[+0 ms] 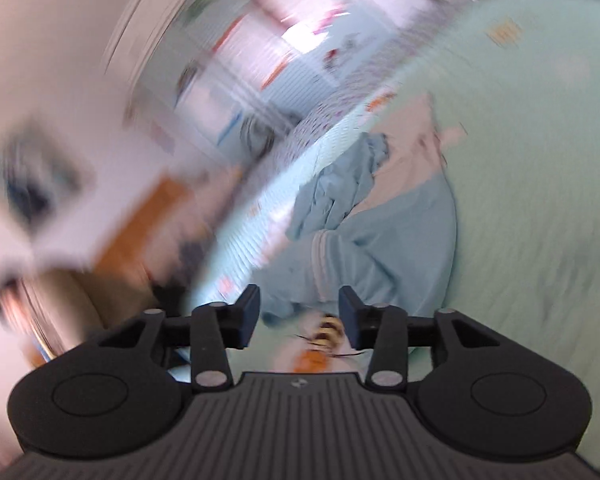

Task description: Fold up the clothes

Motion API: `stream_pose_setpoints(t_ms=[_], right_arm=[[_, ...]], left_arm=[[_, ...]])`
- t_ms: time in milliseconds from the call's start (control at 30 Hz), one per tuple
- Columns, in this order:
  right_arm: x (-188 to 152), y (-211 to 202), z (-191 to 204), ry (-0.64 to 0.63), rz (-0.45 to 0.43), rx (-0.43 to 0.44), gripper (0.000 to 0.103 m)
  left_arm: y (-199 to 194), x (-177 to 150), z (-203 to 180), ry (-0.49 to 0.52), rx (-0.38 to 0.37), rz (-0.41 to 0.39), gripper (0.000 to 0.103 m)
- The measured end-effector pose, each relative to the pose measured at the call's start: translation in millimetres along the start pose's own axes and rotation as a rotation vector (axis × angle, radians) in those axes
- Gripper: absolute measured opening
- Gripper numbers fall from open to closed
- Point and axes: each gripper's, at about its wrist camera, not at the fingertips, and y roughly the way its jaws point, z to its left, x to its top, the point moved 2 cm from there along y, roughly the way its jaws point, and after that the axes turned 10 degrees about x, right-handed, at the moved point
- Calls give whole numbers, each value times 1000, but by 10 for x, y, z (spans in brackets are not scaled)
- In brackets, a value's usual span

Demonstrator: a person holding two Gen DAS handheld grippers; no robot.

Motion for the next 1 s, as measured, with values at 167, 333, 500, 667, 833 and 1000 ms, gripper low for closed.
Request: stream_pose_setpoints(t_ms=[167, 333, 500, 667, 833, 1000], right_arm=[[-313, -57, -445, 272, -94, 11, 50], [-465, 1, -560, 354, -110, 43, 50], [-448, 9, -509, 234, -91, -10, 53], [-509, -32, -612, 271, -101, -2, 54], [-518, -57, -644, 271, -103, 3, 55], [-504, -3, -699, 281, -88, 5, 56]], left_arm=[[167, 7, 6, -98, 29, -19, 80], [196, -15, -199, 121, 231, -52, 80], [363, -334, -642, 803, 613, -163, 83], [590, -347, -650, 870, 684, -205, 83], [713, -313, -655, 835, 702, -248, 83], [838, -261, -648, 811, 738, -268, 84]])
